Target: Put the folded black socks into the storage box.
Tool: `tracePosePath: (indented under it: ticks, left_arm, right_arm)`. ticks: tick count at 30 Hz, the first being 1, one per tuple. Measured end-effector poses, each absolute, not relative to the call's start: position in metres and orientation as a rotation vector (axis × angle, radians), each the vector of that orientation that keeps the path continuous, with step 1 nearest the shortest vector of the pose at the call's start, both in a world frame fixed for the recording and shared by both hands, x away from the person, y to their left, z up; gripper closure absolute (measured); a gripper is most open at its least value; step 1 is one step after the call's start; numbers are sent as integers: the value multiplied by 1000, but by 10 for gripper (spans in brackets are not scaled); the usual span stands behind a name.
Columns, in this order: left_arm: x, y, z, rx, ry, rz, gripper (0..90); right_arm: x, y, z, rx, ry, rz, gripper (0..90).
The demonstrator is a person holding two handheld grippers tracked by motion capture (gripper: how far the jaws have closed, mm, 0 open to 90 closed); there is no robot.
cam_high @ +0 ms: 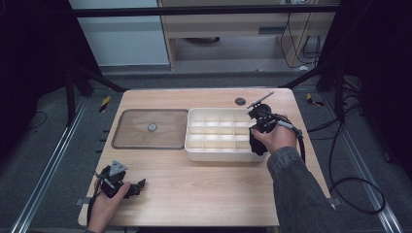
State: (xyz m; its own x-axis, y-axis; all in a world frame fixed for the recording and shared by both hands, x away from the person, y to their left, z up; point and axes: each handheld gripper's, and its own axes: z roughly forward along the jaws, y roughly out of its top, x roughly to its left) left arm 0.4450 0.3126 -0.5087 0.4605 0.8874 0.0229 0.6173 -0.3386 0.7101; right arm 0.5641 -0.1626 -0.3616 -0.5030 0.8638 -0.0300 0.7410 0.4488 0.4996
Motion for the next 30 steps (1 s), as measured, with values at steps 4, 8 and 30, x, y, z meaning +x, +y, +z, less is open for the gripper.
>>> tracePosePath:
  ticks: [4, 8, 30]
  left_arm:
    - [445, 313, -509, 2077, 1248, 546, 0]
    - [445, 313, -509, 2077, 1247, 547, 0]
    - [445, 312, -509, 2074, 1248, 544, 0]
  right_arm:
    - [569, -164, -365, 1405, 2414, 610, 900]
    - [571, -168, -366, 1422, 2402, 593, 900]
    - [574, -191, -397, 1509, 2373, 547, 900]
